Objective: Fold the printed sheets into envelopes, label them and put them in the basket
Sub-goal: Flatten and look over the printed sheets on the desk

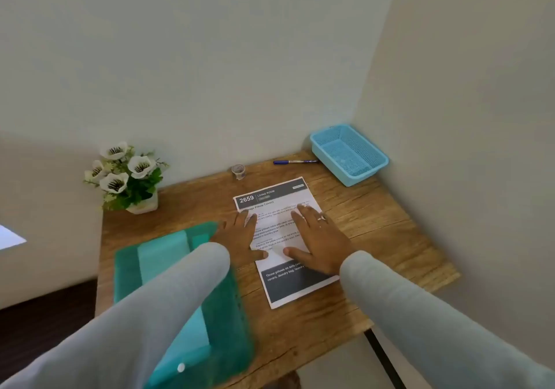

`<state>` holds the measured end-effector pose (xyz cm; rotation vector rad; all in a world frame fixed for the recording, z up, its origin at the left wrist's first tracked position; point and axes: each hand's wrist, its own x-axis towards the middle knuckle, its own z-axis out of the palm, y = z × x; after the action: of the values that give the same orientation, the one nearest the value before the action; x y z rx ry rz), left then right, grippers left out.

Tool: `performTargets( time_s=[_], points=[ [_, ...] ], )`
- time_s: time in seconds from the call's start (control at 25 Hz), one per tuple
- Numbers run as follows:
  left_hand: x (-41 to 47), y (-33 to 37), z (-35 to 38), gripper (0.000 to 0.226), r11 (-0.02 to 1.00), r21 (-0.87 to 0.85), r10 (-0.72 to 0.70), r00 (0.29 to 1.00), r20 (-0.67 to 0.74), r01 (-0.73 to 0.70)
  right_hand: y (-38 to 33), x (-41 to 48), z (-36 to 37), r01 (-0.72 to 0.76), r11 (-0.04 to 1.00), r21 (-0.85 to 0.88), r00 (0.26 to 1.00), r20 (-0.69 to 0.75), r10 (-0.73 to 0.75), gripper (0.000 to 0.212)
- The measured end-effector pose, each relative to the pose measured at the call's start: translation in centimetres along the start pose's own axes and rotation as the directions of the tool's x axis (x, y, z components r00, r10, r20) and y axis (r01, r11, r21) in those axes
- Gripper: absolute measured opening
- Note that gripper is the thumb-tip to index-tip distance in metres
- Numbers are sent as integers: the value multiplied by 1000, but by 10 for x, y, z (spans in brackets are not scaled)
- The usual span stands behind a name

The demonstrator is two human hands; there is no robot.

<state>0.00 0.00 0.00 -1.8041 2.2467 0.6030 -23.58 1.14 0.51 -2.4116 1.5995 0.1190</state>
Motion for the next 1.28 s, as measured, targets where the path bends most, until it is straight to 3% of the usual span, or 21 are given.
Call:
performTargets(
  time_s=[0.24, 0.6, 0.72, 0.88, 1.04, 1.2, 1.28],
  points=[
    [32, -1, -1, 107, 999, -14, -50, 997, 62, 51, 8, 26, 13, 115, 993, -20, 993, 39, -114, 89],
    [37, -10, 36, 103, 988, 154, 6, 994, -109, 11, 2, 46, 41, 302, 948, -95, 953, 64, -297, 85],
    [40, -16, 39, 105, 989, 146, 24, 995, -99, -9, 10, 51, 51, 284, 955, -83, 958, 57, -280, 93],
    [40, -17, 38, 105, 990, 141, 26, 996, -85, -14, 52, 71, 40, 140, 985, -99, 989, 57, -135, 105],
    [43, 0, 39, 95, 990, 134, -17, 993, -118, 33, 65, 78, 42, 84, 991, -106, 996, 47, -80, 102],
    [61, 26, 43, 79, 968, 187, 198, 970, -143, -169, 64, 80, 46, 82, 990, -111, 996, 47, -77, 96],
    [71, 13, 35, 84, 973, 181, 171, 974, -147, -143, 63, 79, 45, 89, 990, -108, 995, 50, -84, 95]
  ],
)
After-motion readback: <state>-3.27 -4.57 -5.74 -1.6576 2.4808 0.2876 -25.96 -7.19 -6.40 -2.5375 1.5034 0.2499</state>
